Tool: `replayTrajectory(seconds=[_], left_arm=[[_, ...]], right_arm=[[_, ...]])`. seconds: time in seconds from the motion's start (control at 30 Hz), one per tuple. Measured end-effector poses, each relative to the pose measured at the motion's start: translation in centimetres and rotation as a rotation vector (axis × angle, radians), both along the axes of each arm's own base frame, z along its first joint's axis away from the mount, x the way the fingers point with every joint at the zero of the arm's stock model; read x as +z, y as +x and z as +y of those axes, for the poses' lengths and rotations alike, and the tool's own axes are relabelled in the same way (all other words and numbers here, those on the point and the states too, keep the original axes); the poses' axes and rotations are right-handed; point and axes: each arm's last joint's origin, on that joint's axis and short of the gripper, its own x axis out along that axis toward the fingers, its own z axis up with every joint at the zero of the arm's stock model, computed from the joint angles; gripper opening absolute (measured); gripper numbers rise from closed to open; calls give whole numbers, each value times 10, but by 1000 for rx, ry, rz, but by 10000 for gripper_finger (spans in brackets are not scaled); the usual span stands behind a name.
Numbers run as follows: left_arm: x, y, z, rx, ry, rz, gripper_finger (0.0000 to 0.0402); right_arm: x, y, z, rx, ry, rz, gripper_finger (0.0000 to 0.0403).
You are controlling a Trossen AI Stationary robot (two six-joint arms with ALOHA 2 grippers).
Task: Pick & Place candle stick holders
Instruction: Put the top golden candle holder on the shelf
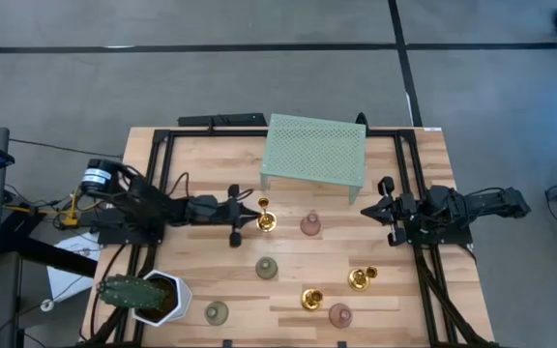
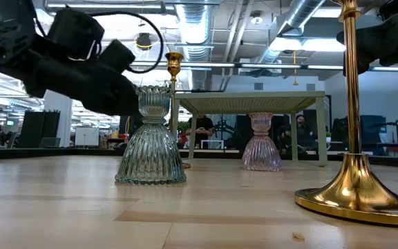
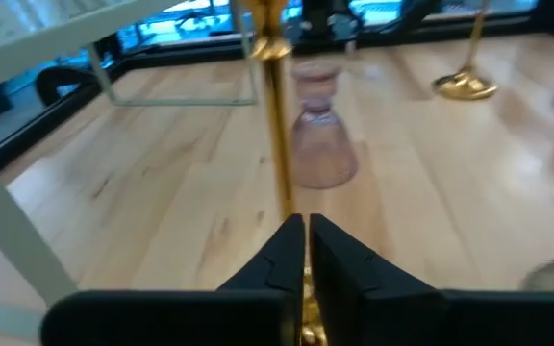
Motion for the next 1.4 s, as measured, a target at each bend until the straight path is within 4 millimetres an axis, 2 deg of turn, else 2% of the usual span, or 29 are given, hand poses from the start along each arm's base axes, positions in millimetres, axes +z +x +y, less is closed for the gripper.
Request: replayTrajectory(seconds=[0.5,0.7,1.07,1.4], left_arm=[[-4,17,-1,1,-59,17,165],[-4,17,-1,2,-60,17,199],[7,26,-2,0,-62,-27,190],[7,26,-2,0,-59,-26,139]], right_arm=[[0,0,0,0,0,0,0],[0,0,0,0,0,0,0],[0,0,0,0,0,0,0],[0,0,0,0,2,0,0]])
